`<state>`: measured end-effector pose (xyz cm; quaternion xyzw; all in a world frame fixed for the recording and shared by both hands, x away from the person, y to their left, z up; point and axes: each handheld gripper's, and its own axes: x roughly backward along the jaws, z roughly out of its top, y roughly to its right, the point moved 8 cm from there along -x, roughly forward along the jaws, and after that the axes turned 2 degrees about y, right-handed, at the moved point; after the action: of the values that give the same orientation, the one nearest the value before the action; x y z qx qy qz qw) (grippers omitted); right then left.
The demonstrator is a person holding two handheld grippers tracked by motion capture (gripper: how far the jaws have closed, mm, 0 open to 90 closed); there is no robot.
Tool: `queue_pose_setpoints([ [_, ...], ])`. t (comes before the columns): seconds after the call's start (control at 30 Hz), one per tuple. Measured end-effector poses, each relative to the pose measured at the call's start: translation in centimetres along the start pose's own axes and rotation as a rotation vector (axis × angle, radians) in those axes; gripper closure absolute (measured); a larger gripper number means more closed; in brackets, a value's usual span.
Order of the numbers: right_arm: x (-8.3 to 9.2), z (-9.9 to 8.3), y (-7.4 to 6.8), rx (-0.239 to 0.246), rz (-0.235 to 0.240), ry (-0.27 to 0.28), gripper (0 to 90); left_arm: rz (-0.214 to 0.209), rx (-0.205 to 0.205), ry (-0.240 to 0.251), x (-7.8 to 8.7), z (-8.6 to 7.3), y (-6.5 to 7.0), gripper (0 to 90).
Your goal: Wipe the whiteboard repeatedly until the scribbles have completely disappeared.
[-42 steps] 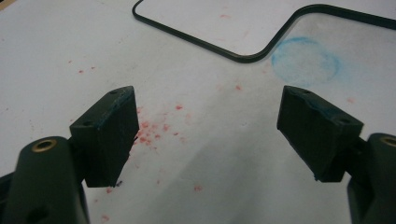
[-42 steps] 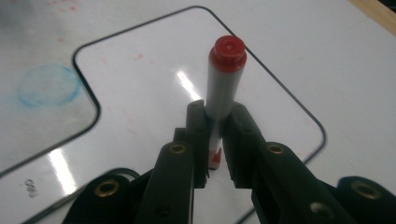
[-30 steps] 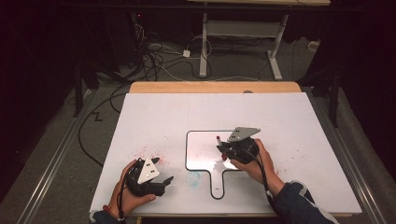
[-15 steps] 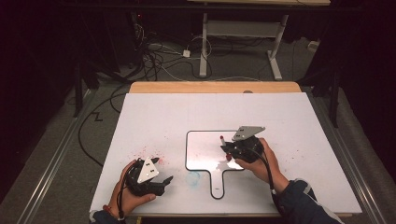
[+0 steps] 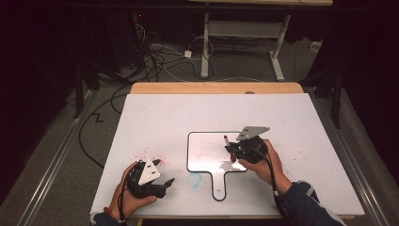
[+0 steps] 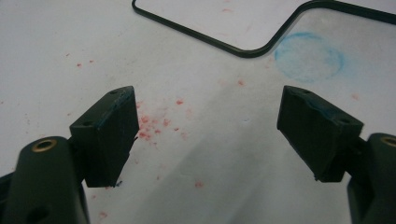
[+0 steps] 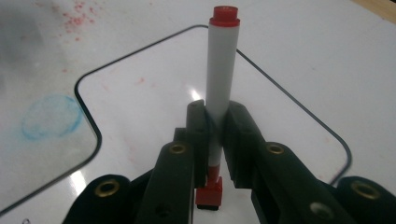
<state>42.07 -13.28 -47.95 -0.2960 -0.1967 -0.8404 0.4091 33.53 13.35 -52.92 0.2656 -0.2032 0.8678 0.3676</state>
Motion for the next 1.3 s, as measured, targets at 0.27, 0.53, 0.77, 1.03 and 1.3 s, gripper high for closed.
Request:
queue_pose_setpoints([
  [0.27, 1.1, -1.3, 1.0, 0.014, -0.024, -0.031, 81.7, 0.006, 0.005, 0.004, 0.2, -0.1, 0.0, 20.1],
  [0.53, -0.8, 0.2, -0.4, 0.017, 0.056, 0.067, 81.7, 0.006, 0.006, 0.004, 0.2, -0.1, 0.0, 20.0],
  [0.77, -3.1, 1.9, -1.4, 0.027, 0.072, 0.127, 81.7, 0.006, 0.004, -0.002, 0.1, -0.2, 0.0, 20.0],
  [1.03, -2.9, 1.6, -0.5, 0.0, 0.048, 0.111, 81.7, 0.005, 0.005, -0.006, 0.1, -0.3, 0.0, 20.0],
  [1.3, -1.1, -0.6, 0.9, 0.009, 0.011, 0.067, 81.7, 0.007, 0.004, -0.001, 0.2, -0.2, 0.0, 20.0],
])
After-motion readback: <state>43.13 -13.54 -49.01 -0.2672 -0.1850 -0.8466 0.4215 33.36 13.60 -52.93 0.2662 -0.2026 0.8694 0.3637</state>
